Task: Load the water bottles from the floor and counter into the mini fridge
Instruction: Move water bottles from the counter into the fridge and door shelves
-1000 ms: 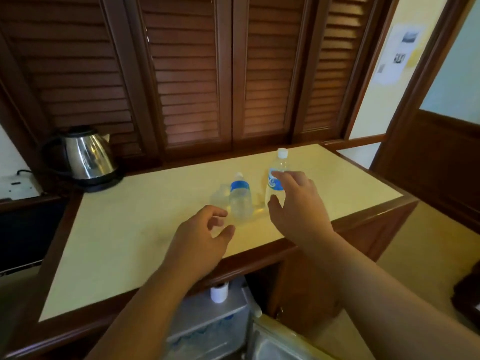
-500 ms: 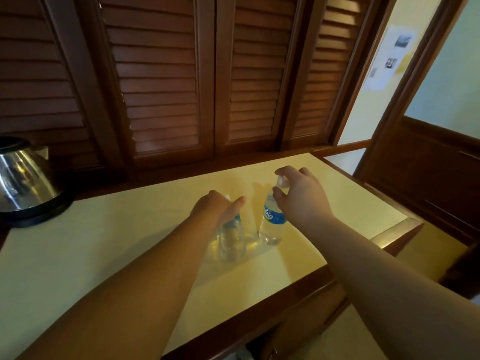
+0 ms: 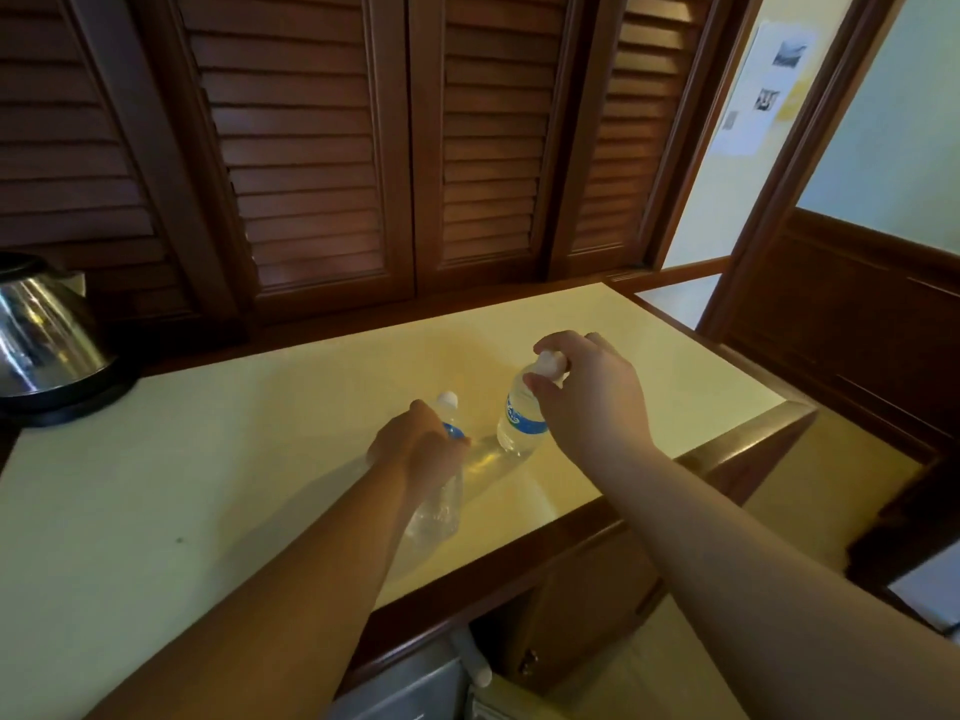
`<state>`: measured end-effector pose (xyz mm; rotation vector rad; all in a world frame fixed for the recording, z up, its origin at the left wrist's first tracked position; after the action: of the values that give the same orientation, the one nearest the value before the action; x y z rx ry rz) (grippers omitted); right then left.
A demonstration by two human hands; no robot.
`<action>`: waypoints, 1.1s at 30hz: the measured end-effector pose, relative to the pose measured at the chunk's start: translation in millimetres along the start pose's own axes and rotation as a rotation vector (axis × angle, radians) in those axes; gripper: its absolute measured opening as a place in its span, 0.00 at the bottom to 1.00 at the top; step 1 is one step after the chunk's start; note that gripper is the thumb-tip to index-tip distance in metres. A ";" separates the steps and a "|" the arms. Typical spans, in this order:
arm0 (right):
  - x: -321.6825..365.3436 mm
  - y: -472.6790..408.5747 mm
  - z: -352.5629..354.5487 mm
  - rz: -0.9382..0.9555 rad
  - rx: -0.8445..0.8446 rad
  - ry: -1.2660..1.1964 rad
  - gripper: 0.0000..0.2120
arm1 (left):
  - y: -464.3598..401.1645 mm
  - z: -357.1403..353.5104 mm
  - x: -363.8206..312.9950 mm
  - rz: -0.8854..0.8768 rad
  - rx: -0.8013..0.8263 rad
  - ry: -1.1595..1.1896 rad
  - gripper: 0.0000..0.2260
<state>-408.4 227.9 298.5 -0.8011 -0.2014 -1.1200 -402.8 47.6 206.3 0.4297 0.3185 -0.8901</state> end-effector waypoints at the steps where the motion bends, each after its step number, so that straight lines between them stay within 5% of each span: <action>1: -0.9 14.8 1.7 0.011 -0.016 -0.024 0.14 | 15.8 0.3 6.5 -0.019 -0.010 -0.006 0.25; 4: -11.6 66.4 12.9 0.064 -0.076 -0.113 0.13 | 67.7 5.6 24.5 -0.068 -0.089 -0.021 0.30; 11: -34.4 175.4 77.7 0.084 -0.162 -0.217 0.13 | 215.7 5.7 74.6 -0.232 -0.244 0.495 0.34; 16: -62.1 259.4 93.8 0.111 -0.060 -0.242 0.14 | 296.6 -46.4 121.8 -0.231 -0.283 0.616 0.34; 24: -137.0 403.3 -18.4 -0.042 0.188 -0.296 0.12 | 336.4 -208.7 214.5 0.017 -0.040 0.559 0.34; 33: -234.4 514.4 -206.1 -0.026 0.145 -0.155 0.16 | 291.2 -391.6 295.0 0.036 -0.165 0.592 0.35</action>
<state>-120.6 361.5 -212.8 -0.7576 -0.4188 -1.0558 -30.1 199.8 -197.5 0.5388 0.9175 -0.6795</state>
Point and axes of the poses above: each hand's wrist, its own y-axis away from the middle knuckle, its own z-axis out of the back of the hand, x = y × z, the point moved 1 cm from there along -y, towards the middle knuckle, and after that the axes turned 11 degrees about z, right-handed, at the moved point
